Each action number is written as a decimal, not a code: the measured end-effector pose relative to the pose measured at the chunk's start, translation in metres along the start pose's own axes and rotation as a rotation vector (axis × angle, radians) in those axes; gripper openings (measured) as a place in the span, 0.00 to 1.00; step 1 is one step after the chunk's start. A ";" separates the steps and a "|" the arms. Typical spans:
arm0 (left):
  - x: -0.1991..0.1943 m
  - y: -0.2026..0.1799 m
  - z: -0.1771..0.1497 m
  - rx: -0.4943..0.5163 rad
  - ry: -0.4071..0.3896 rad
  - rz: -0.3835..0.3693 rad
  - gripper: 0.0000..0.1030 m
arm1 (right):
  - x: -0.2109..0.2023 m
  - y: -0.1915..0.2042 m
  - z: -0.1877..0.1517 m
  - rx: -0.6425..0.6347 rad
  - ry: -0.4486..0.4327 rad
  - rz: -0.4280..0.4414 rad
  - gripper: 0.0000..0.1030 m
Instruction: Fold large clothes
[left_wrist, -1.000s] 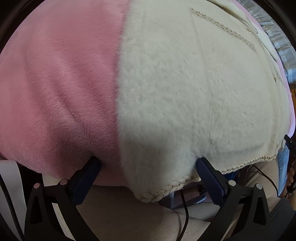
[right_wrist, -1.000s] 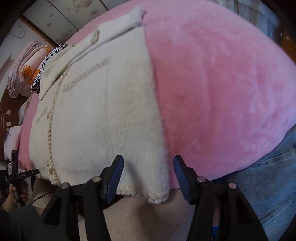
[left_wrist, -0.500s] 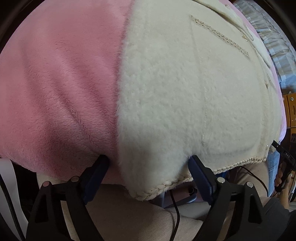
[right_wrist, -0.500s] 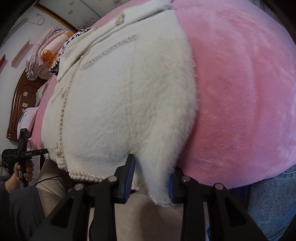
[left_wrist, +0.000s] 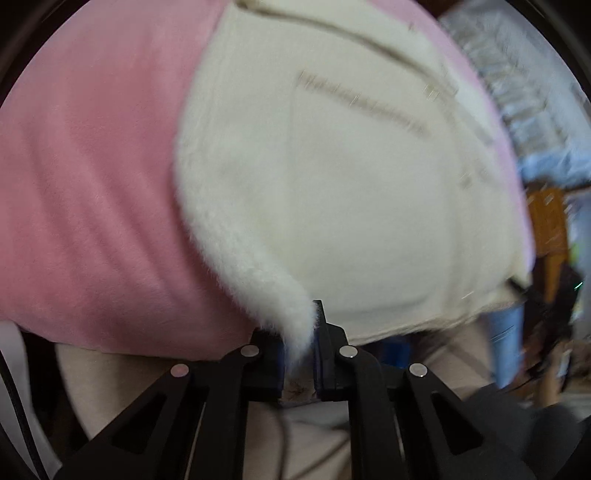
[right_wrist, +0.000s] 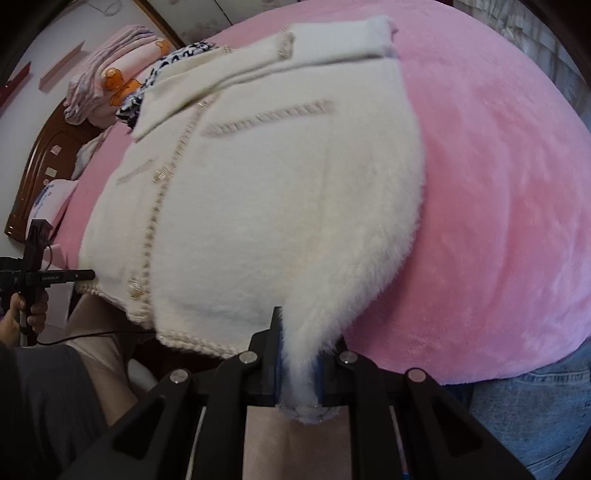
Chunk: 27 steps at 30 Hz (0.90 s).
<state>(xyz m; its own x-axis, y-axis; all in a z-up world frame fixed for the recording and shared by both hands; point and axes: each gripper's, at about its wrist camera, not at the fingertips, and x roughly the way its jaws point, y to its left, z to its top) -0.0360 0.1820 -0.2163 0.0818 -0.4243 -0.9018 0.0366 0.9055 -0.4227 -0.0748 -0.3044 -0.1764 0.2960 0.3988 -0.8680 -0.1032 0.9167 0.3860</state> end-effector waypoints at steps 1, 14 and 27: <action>-0.008 -0.005 0.006 -0.016 -0.033 -0.052 0.09 | -0.007 0.002 0.006 0.002 -0.014 0.026 0.11; -0.109 -0.037 0.202 -0.169 -0.474 -0.273 0.13 | -0.079 -0.016 0.207 0.232 -0.387 0.276 0.12; -0.046 0.017 0.309 -0.255 -0.419 0.037 0.84 | 0.037 -0.085 0.308 0.443 -0.280 0.059 0.65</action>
<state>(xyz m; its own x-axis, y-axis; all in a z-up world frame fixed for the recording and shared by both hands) 0.2685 0.2169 -0.1546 0.4742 -0.3076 -0.8249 -0.2143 0.8684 -0.4471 0.2375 -0.3752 -0.1448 0.5503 0.3723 -0.7474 0.2663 0.7701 0.5797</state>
